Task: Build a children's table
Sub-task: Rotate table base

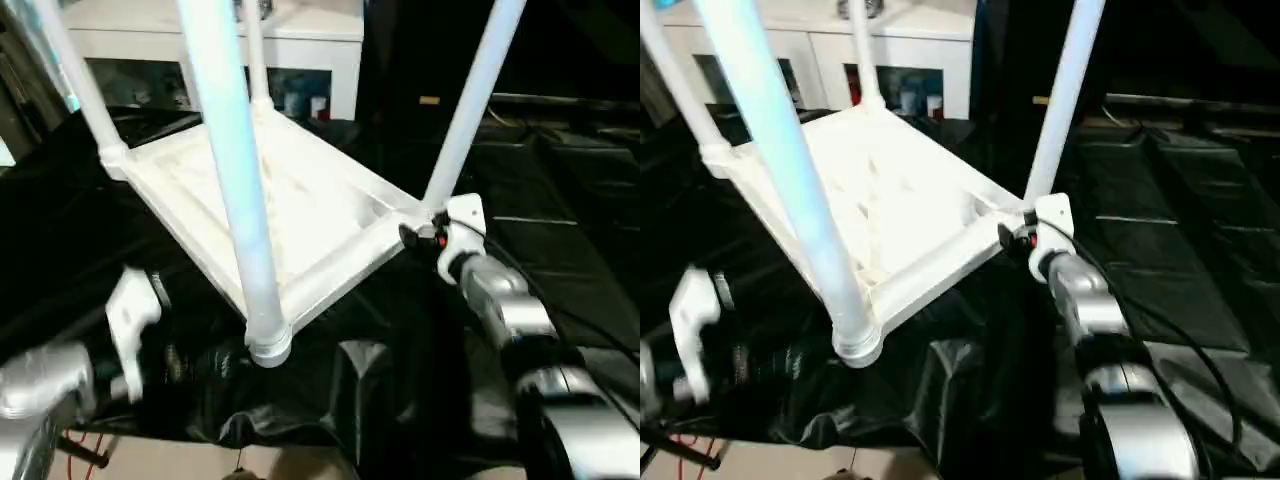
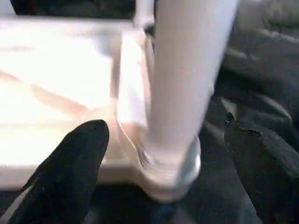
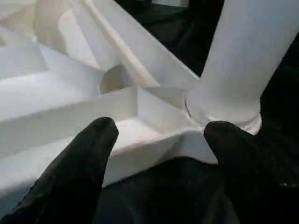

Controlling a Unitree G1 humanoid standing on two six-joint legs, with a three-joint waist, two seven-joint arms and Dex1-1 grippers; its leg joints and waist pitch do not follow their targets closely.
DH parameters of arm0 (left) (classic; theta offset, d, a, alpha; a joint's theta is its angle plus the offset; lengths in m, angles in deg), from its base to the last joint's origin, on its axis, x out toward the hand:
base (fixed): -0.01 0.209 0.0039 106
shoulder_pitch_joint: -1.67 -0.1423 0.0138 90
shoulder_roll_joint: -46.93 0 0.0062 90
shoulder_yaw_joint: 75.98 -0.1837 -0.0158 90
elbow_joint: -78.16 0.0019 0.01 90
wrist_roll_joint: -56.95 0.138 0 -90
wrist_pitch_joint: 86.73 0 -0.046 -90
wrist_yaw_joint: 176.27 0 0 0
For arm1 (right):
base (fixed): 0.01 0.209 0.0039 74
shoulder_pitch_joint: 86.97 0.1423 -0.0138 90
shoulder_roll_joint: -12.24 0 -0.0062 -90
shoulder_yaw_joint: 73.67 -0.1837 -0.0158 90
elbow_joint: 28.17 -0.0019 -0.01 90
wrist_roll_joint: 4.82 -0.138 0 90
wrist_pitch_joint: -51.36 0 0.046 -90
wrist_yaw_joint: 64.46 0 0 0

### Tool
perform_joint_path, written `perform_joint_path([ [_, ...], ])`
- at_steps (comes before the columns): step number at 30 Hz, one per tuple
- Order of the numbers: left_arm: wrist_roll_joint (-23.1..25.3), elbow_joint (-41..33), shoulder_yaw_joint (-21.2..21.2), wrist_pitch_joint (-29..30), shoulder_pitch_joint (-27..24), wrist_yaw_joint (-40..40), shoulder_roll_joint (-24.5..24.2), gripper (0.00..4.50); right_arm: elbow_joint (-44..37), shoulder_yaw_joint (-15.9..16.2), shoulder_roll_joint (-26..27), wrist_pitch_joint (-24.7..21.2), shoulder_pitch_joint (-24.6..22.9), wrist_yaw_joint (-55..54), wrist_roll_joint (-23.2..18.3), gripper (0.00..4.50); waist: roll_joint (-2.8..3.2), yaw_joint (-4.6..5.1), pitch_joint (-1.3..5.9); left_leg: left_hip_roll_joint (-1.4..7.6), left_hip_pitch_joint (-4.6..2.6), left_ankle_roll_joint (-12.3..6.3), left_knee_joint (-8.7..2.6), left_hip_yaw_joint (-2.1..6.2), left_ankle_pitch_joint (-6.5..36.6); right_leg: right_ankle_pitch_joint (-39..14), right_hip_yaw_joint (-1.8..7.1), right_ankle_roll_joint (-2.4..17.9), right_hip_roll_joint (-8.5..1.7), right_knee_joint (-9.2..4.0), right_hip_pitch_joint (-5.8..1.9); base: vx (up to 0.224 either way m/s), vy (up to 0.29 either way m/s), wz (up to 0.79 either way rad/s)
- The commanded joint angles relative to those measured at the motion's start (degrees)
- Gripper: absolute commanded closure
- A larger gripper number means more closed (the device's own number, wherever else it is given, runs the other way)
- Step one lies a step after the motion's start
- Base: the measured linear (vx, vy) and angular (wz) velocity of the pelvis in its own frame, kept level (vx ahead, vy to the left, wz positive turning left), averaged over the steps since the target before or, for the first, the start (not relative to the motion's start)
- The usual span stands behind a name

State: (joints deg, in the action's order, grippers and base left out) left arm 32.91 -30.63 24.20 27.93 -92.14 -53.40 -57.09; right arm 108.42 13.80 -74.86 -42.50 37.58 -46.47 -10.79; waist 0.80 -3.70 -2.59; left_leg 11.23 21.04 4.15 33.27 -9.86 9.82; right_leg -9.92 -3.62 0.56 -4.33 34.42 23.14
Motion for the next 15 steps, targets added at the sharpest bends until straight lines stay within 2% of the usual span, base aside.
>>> perform_joint_path([
  [1,-2.46,-0.51,-1.03,1.36,2.47,0.26,0.78,0.06,-2.49,0.90,-0.87,-1.55,-1.56,-1.95,1.73,0.93,0.66,0.11,3.09,1.25,-1.07,0.53,-3.98,-0.09,16.78,-13.50,2.38,10.77,-2.25,-3.72,-2.03,0.000,0.000,0.00],
  [2,-2.77,-0.46,-1.84,2.11,3.51,0.28,1.10,0.06,-3.00,0.88,-0.92,-1.85,-2.15,-2.79,2.19,0.93,0.39,0.32,3.15,1.12,-0.62,0.96,-4.03,0.06,17.03,-13.71,2.30,10.58,-2.38,-3.56,-2.48,0.000,0.000,0.00],
  [3,-2.88,-0.37,-2.70,2.39,4.47,0.03,1.36,0.06,-3.54,0.70,-0.88,-2.15,-2.65,-3.57,2.45,0.93,0.49,0.39,3.18,1.07,-0.76,0.81,-3.88,0.04,17.56,-14.58,2.35,10.37,-2.48,-3.66,-2.32,0.000,0.000,0.00],
  [5,-2.88,-0.37,-2.70,2.39,4.47,0.03,1.36,0.06,-3.54,0.70,-0.88,-2.15,-2.65,-3.57,2.45,0.93,0.23,0.64,3.17,0.99,-0.56,0.72,-3.81,0.04,17.67,-15.92,2.36,9.71,-2.56,-3.83,-2.47,0.000,0.000,0.00],
  [6,-3.52,0.07,-5.07,2.85,6.87,-0.20,2.87,0.06,-4.87,-0.39,-0.29,-3.25,-3.67,-5.17,2.21,0.93,0.65,0.81,3.07,0.93,-0.65,0.71,-3.81,0.02,17.65,-16.43,2.40,9.35,-2.41,-4.00,-2.34,0.000,0.000,0.00],
  [9,-2.76,1.43,-8.42,2.69,9.49,-0.46,4.66,0.06,-5.91,-0.03,0.48,-4.30,-4.68,-5.25,2.42,0.93,0.63,0.91,3.07,0.95,-0.78,0.94,-3.72,0.06,19.08,-17.70,2.33,9.22,-2.35,-4.10,-2.18,0.000,0.000,0.00],
  [10,-2.76,1.43,-8.42,2.69,9.49,-0.46,4.66,0.06,-5.91,-0.03,0.48,-4.30,-4.68,-5.25,2.42,0.93,0.50,0.97,3.09,0.88,-0.52,0.93,-3.72,0.14,19.06,-18.15,2.33,9.04,-2.49,-4.04,-2.37,0.000,0.000,0.00],
  [11,-2.37,2.34,-9.30,2.60,10.60,-0.11,5.37,0.06,-5.87,0.58,0.75,-4.60,-4.74,-5.06,2.64,0.93,0.65,1.22,3.06,0.90,-0.37,1.04,-3.83,0.27,18.92,-18.67,2.23,8.66,-2.47,-4.10,-2.48,0.000,0.000,0.00],
  [12,-1.79,3.39,-10.08,2.44,11.88,0.50,6.17,0.06,-5.26,1.37,1.06,-4.80,-4.47,-4.61,2.94,0.93,0.60,1.25,3.10,0.90,-0.59,1.02,-3.72,0.21,19.08,-18.83,2.24,8.68,-2.43,-4.18,-2.31,0.000,0.000,0.00],
  [15,-1.56,4.86,-11.15,3.00,14.82,2.01,7.94,0.06,-2.55,2.77,1.95,-4.48,-3.12,-3.16,3.38,0.93,0.82,1.50,3.18,0.89,-0.66,1.02,-3.54,0.18,19.30,-17.57,2.24,9.80,-2.38,-4.05,-2.26,0.000,0.000,0.00],
])
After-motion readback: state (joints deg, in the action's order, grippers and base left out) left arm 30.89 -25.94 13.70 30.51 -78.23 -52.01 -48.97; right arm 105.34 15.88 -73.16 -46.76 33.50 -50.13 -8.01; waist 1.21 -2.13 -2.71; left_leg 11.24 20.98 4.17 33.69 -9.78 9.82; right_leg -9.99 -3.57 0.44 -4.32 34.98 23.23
